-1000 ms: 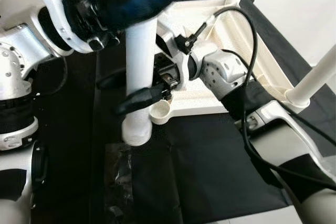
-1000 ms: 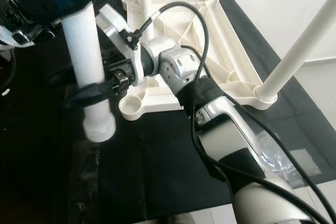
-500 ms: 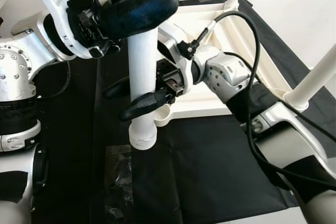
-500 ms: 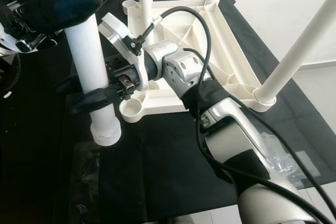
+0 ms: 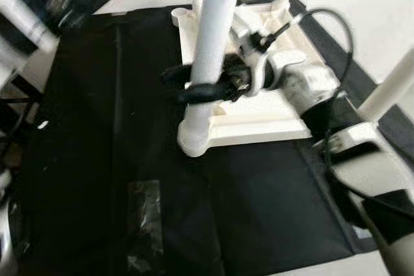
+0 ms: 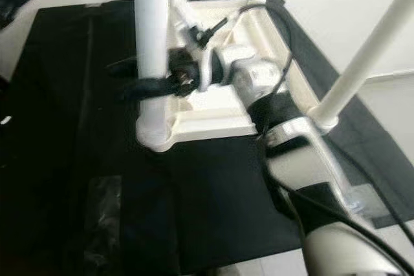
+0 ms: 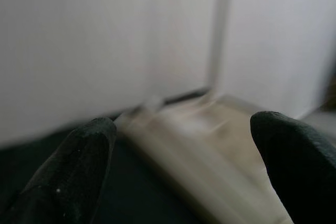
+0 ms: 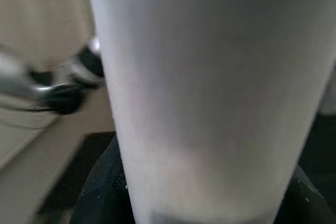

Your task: Building children table

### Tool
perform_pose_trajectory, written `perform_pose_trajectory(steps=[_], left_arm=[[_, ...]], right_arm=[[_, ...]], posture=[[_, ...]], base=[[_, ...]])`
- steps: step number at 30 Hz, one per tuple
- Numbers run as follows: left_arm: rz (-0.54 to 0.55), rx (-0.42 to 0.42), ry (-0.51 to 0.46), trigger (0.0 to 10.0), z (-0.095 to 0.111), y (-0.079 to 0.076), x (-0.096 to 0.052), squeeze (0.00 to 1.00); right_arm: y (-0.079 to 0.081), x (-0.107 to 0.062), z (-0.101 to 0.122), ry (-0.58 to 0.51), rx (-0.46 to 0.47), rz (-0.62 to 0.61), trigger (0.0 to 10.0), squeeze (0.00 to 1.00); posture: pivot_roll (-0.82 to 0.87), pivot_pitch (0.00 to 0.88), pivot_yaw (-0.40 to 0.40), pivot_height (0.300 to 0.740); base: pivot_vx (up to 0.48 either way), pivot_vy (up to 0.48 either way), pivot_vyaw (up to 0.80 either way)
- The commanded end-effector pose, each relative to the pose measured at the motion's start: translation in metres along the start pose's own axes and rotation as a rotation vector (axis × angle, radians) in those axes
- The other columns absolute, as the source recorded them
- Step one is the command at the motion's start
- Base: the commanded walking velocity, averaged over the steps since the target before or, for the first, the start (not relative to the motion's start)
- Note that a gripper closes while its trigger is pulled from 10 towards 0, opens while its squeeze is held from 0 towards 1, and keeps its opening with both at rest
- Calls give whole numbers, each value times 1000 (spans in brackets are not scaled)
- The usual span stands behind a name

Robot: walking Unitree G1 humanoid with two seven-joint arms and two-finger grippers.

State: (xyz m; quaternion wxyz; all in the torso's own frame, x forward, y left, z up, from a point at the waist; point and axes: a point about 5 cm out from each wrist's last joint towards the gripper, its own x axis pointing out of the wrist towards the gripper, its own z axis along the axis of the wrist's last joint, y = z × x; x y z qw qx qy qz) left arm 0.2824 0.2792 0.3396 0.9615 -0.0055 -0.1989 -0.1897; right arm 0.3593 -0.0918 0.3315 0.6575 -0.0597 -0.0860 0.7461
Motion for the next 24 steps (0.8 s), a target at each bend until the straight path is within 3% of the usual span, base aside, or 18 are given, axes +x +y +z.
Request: perform_pose_trajectory(steps=[1,2,3,4,5,6,7,8,10,11,12,13,17,20,24], left_arm=[[130,77,-6,10000,3,4,-17,1000],[130,77,-6,10000,3,4,-17,1000],[228,77,79,10000,-26,-6,-34,1000],[228,77,79,10000,-26,-6,-34,1000],[303,80,151,10000,-48,-18,-48,1000],[303,80,151,10000,-48,-18,-48,1000],[327,85,232,10000,-72,-41,-60,1000],[314,125,276,10000,-84,-68,-66,157],[314,125,276,10000,-84,-68,-66,157],[341,141,295,10000,-93,-109,-73,0],[341,141,295,10000,-93,-109,-73,0],[397,132,293,10000,-92,-126,-82,0],[470,122,315,10000,-93,-125,-93,0],[558,285,317,10000,-81,-112,-109,0],[567,314,325,10000,-79,-112,-113,0]], right_arm=[[-3,9,8,12,-48,-4,0,0],[-3,9,8,12,-48,-4,0,0],[-5,11,8,28,-55,-14,0,0],[-5,11,8,28,-55,-14,0,0],[-7,15,7,41,-60,-18,0,0],[-7,15,7,41,-60,-18,0,0],[-8,19,7,53,-62,-11,157,0],[-7,23,7,60,-59,21,10000,0],[-7,23,7,60,-59,21,10000,0],[-1,30,6,96,-67,140,10000,0],[-1,30,6,96,-67,140,10000,0],[3,32,8,124,-89,203,10000,0],[5,32,14,135,-110,225,10000,0],[9,35,27,149,-157,271,10000,0],[11,36,30,151,-170,287,10000,0]], posture=[[-25,238,-15,740],[-25,238,-15,740],[-15,280,-21,740],[-15,280,-21,740],[-14,285,-23,740],[-14,285,-23,740],[-7,313,-28,740],[-1,344,-50,740],[-1,344,-50,740],[12,397,-53,740],[12,397,-53,740],[14,410,-55,740],[16,429,-62,740],[10,475,-79,740],[9,478,-80,740]], base=[[0,0,0],[0,0,0],[0,0,0],[0,0,0],[0,0,0],[0,0,0],[0,0,0],[0,0,0],[0,0,0],[0,0,0],[0,0,0],[0,0,0],[0,0,0],[0,0,0],[0,0,0]])
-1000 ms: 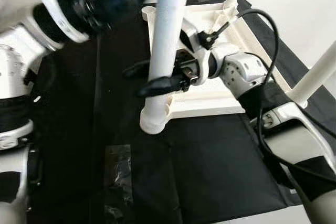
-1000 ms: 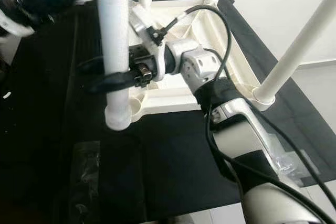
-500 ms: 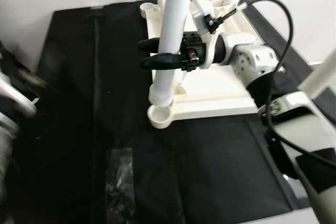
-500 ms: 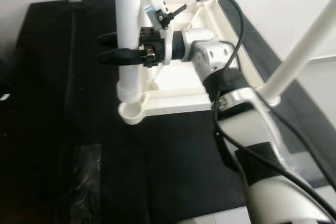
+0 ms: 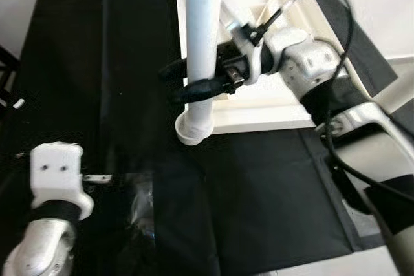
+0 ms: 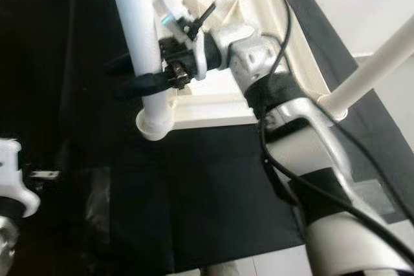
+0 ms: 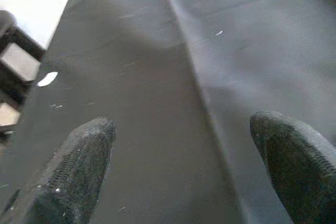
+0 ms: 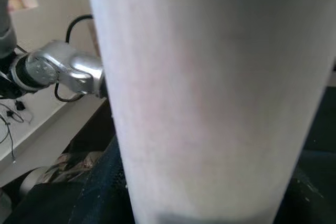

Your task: Building children table

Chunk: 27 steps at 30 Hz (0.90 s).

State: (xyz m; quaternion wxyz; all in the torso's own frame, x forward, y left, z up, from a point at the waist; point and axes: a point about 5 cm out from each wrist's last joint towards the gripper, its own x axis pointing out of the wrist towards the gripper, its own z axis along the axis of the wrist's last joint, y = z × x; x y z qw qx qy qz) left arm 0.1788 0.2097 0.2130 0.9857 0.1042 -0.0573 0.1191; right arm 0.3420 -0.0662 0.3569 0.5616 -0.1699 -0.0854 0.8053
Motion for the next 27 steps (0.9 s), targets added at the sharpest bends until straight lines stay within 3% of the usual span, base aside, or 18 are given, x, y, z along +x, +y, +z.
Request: perform_pose_trajectory(steps=[1,7,13,20,25,27], left_arm=[[-20,27,8,10000,1,1,-7,0],[8,-11,85,10000,-7,-2,-27,0],[-9,-66,99,10000,-6,-11,-32,0],[0,-73,73,10000,-4,-16,-34,0],[4,-73,69,10000,-4,-17,-35,0],[32,-67,39,10000,-1,-17,-35,0]], right_arm=[[2,9,9,1,-36,61,10000,0],[6,16,21,-36,-72,115,10000,0],[5,25,24,-62,-74,147,10000,0],[4,44,30,-70,-88,215,10000,0],[5,46,29,-64,-88,231,10000,0],[5,56,27,-45,-102,257,10000,0]], posture=[[3,488,-84,740],[-8,513,-108,740],[-12,523,-123,740],[-12,533,-146,740],[-12,535,-150,740],[-13,541,-172,740]], base=[[0,0,0],[0,0,0],[0,0,0],[0,0,0],[0,0,0],[0,0,0]])
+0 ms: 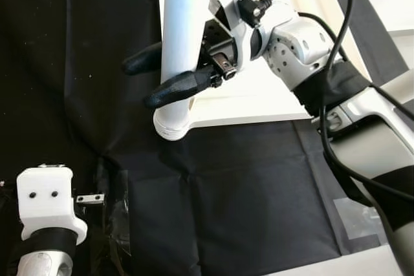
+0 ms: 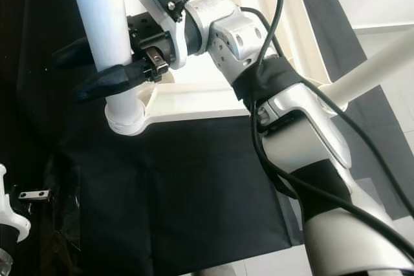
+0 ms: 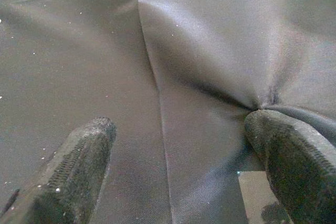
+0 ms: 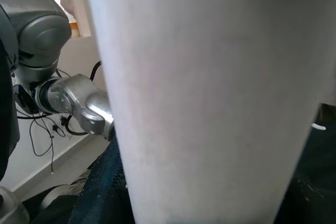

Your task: Building children table

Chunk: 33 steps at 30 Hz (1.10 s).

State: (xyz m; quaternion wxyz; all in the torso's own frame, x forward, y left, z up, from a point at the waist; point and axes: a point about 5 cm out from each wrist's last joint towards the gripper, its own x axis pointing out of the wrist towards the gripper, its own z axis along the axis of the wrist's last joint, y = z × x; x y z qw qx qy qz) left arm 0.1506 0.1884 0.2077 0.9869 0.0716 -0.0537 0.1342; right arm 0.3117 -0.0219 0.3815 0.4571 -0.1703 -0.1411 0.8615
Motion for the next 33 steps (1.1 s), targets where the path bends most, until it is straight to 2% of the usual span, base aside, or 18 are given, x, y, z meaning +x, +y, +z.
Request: perform_pose_trajectory(steps=[1,4,7,11,14,21,32,33], left_arm=[[14,-6,6,10000,-2,-2,-2,0],[14,-6,6,10000,-2,-2,-2,0],[50,-16,-17,10000,1,1,-1,0],[95,55,-54,10000,6,15,3,0],[108,85,-75,10000,9,23,5,0],[112,135,-142,10000,18,28,9,0],[108,145,-206,10000,30,33,16,0],[103,144,-214,10000,31,30,17,0]], right_arm=[[1,12,-11,66,15,57,10000,0],[1,12,-11,66,15,57,10000,0],[0,13,-15,121,3,66,10000,0],[-1,11,-20,221,-9,72,10000,0],[-2,10,-21,244,-13,70,10000,0],[-5,8,-18,239,-18,53,10000,0],[-2,3,-23,256,-8,55,10000,0],[1,-4,-22,246,1,40,10000,0]], posture=[[-20,541,-179,740],[-20,541,-179,740],[-29,533,-195,740],[-29,529,-204,740],[-29,529,-205,740],[-25,519,-205,740],[-16,515,-201,740],[-13,516,-200,740]], base=[[0,0,0],[0,0,0],[0,0,0],[0,120,0],[0,480,0],[0,69,0],[0,0,0],[0,0,0]])
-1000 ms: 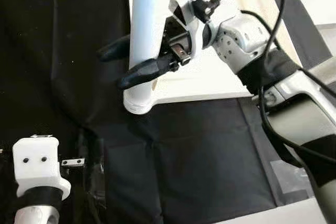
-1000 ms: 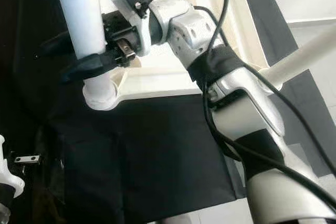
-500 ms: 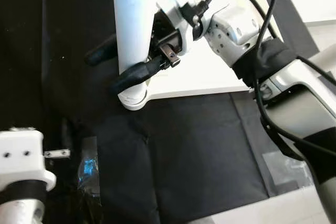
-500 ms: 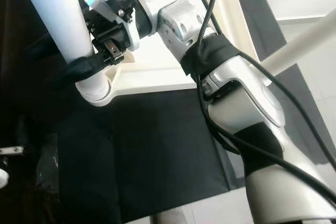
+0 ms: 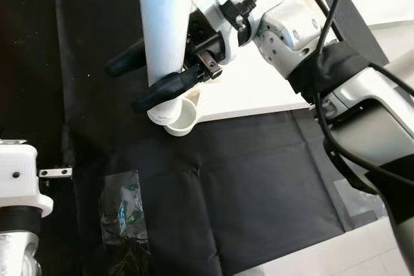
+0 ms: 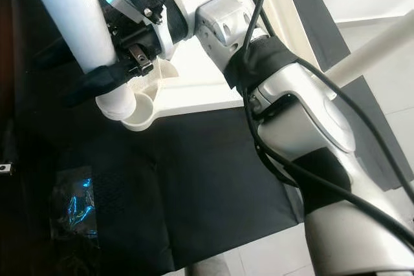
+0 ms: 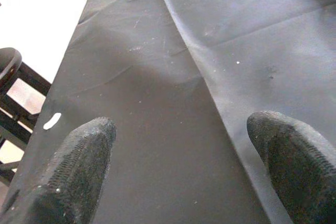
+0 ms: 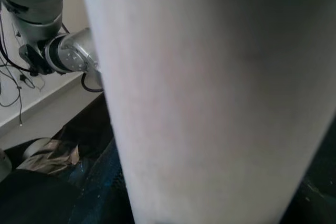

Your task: Building children table

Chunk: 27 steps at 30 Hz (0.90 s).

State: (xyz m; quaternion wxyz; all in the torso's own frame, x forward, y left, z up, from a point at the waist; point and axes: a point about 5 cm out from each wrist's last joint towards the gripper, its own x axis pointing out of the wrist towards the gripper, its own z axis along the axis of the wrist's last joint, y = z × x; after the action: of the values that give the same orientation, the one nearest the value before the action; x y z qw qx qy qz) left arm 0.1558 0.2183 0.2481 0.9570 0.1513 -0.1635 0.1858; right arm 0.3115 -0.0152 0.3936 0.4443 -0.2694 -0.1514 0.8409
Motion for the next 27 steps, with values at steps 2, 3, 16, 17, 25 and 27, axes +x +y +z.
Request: perform_pose_trajectory(steps=[2,3,16,17,25,27], left_arm=[[-16,5,20,10000,-3,-3,-2,0],[-17,3,18,10000,-2,-4,-1,0],[-22,-30,2,10000,1,-8,1,0],[-24,-31,1,10000,1,-8,2,0],[-27,-26,-2,10000,2,-6,4,0],[-28,-28,-4,10000,3,-6,5,0]], right_arm=[[13,-2,-32,79,119,27,10000,0],[15,-4,-32,75,124,22,10000,0],[22,-16,-41,78,182,-4,10000,0],[22,-16,-42,84,186,-1,10000,0],[25,-13,-42,80,204,27,10000,0],[28,-9,-42,70,213,57,10000,0]], posture=[[-13,516,-200,740],[-14,518,-200,740],[-15,522,-191,740],[-14,523,-191,740],[-11,525,-191,740],[-11,525,-189,740]], base=[[0,0,0],[0,0,0],[0,0,0],[0,0,0],[0,0,0],[0,0,0]])
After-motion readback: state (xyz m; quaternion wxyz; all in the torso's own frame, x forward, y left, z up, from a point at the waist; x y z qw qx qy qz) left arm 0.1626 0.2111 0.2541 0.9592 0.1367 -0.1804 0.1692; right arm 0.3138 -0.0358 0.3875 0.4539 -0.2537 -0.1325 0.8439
